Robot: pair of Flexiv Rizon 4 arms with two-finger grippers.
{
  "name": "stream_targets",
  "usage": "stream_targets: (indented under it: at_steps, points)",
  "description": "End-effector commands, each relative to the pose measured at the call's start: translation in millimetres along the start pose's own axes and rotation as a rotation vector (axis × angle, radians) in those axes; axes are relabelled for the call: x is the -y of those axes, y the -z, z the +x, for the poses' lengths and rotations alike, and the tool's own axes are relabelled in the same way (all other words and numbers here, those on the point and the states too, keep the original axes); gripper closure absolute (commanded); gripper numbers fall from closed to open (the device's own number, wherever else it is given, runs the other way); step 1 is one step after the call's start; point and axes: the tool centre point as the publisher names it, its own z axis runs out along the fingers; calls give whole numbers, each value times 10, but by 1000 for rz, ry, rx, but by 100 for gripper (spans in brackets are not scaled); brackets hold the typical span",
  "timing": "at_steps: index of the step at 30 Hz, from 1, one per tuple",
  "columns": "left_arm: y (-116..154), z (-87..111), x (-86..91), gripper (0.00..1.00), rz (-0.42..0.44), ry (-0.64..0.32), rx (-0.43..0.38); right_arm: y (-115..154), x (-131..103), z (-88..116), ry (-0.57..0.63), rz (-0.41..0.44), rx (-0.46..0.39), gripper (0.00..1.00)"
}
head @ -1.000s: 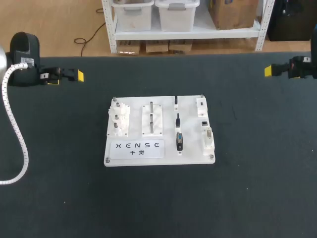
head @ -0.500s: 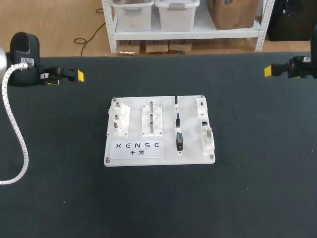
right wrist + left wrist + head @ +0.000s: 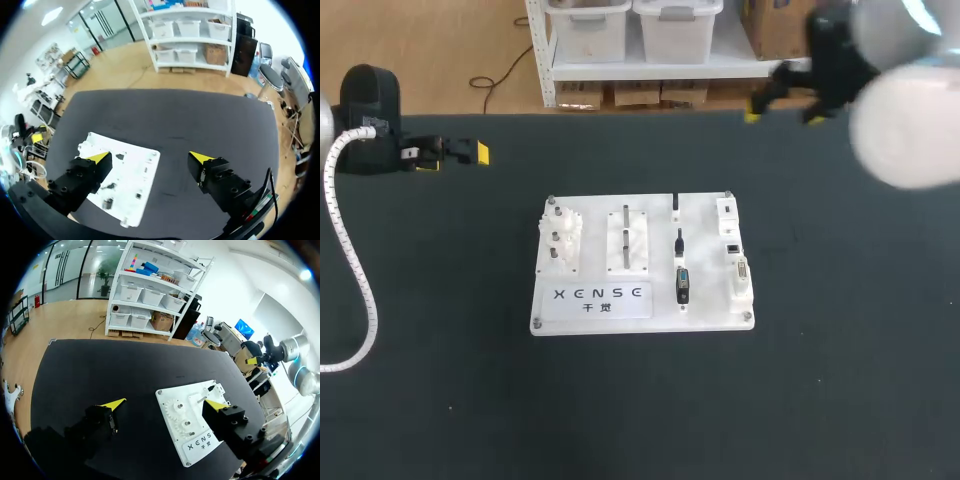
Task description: Insert the USB connector, Ethernet cable, and multi-pin plug into their matching sockets one by one.
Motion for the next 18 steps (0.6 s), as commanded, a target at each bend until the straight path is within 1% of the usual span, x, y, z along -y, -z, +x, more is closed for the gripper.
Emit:
stream_targets:
  at_steps: [1,3,4,7,9,10,14,18]
  points:
    - [0,0,0,0,0,0,0,-453,-347,-114,-23,284,-62,0]
    - [0,0,0,0,0,0,0,-564,-416,-76,-31,291,-90,0]
    - [0,0,0,0,0,0,0,-622,-440,-49,-38,327,-100,0]
    - [0,0,0,0,0,0,0,-772,-519,29,-57,366,-136,0]
    - [0,0,0,0,0,0,0,-866,-581,80,-61,359,-150,0]
    - [0,0,0,0,0,0,0,-902,-603,109,-63,384,-159,0]
    - [0,0,0,0,0,0,0,-1018,-665,244,-61,393,-181,0]
    - [0,0,0,0,0,0,0,-1074,-681,372,-74,377,-189,0]
